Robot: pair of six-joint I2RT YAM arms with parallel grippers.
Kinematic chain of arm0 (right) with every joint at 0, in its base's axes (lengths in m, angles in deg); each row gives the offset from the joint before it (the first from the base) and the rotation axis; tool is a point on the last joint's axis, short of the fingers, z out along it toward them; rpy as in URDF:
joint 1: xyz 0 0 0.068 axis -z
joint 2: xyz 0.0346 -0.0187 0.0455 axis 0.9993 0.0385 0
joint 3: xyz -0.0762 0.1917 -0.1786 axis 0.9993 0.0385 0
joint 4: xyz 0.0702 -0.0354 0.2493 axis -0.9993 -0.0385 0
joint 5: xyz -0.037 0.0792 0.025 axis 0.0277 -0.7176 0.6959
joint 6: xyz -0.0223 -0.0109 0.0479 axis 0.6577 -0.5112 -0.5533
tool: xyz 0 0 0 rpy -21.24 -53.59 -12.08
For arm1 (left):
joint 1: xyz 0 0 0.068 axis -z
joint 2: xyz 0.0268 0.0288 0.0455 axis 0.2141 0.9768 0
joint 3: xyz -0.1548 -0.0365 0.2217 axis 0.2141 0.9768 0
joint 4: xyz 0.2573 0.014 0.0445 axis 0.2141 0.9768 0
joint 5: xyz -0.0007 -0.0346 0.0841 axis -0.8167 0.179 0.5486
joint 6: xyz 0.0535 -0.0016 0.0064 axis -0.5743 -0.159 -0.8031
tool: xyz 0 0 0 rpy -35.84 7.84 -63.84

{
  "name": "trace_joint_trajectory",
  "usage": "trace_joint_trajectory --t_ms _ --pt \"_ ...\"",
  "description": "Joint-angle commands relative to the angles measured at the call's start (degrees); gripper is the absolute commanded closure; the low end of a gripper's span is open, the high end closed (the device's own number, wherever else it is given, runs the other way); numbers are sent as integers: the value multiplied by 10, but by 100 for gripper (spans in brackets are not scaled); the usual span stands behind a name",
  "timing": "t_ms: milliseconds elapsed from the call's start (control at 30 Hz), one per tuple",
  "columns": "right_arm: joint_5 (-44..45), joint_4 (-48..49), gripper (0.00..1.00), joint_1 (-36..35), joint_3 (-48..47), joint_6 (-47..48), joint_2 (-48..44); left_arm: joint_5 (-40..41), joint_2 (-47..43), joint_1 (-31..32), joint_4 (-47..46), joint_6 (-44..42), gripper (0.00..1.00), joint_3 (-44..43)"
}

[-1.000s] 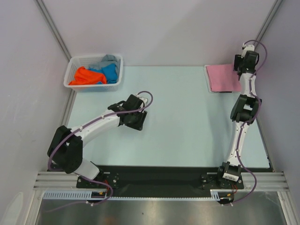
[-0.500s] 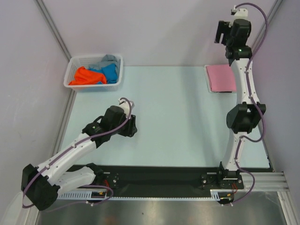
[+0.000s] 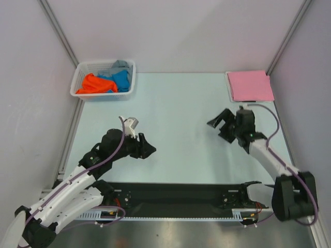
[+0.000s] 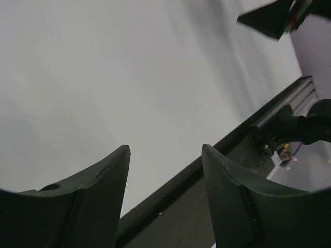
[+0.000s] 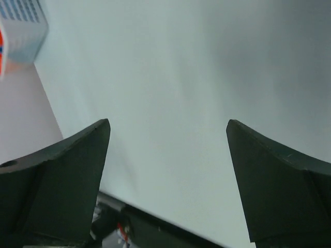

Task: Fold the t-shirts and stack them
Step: Reset both grippers

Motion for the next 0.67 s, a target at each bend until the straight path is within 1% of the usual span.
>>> trace_joint_trajectory --t_ms 0,33,67,100,167,200,267,300,367,400,433,500,533,567,600,633 --pt "-85 59 0 -10 104 -125 -167 -67 -62 -4 -75 157 36 58" --pt "-115 32 0 -12 128 -145 -195 -71 -75 -4 -92 180 35 72" --pt "-126 17 0 -14 172 -152 -247 -75 -90 -4 -99 199 34 98" --pt "-133 -2 0 -14 189 -159 -271 -76 -113 -4 -104 233 34 108" --pt "-159 -31 0 -20 228 -172 -316 -76 -137 -4 -126 254 34 138" --pt "-160 -51 0 -22 261 -182 -354 -76 -159 -4 -134 278 34 150" --pt "-184 -48 0 -26 292 -203 -389 -80 -179 -4 -160 298 34 185" --pt "-195 -49 0 -26 324 -209 -417 -84 -191 -4 -168 322 34 198" --pt "-223 -50 0 -26 352 -211 -443 -92 -230 -4 -199 347 34 244" --pt "-233 -49 0 -26 365 -210 -458 -98 -244 -4 -211 379 34 258" --pt "-247 -53 0 -26 385 -210 -487 -103 -277 -4 -227 393 34 273" --pt "-265 -55 0 -27 404 -210 -540 -114 -310 -4 -263 434 34 312" --pt "-270 -59 0 -27 407 -210 -563 -116 -332 -4 -271 448 34 326" --pt "-273 -64 0 -27 409 -210 -582 -118 -374 -4 -282 461 34 345" --pt "-277 -70 0 -27 408 -208 -601 -123 -402 -4 -294 496 34 375" --pt "-288 -90 0 -27 405 -197 -641 -128 -429 -3 -321 518 33 392"
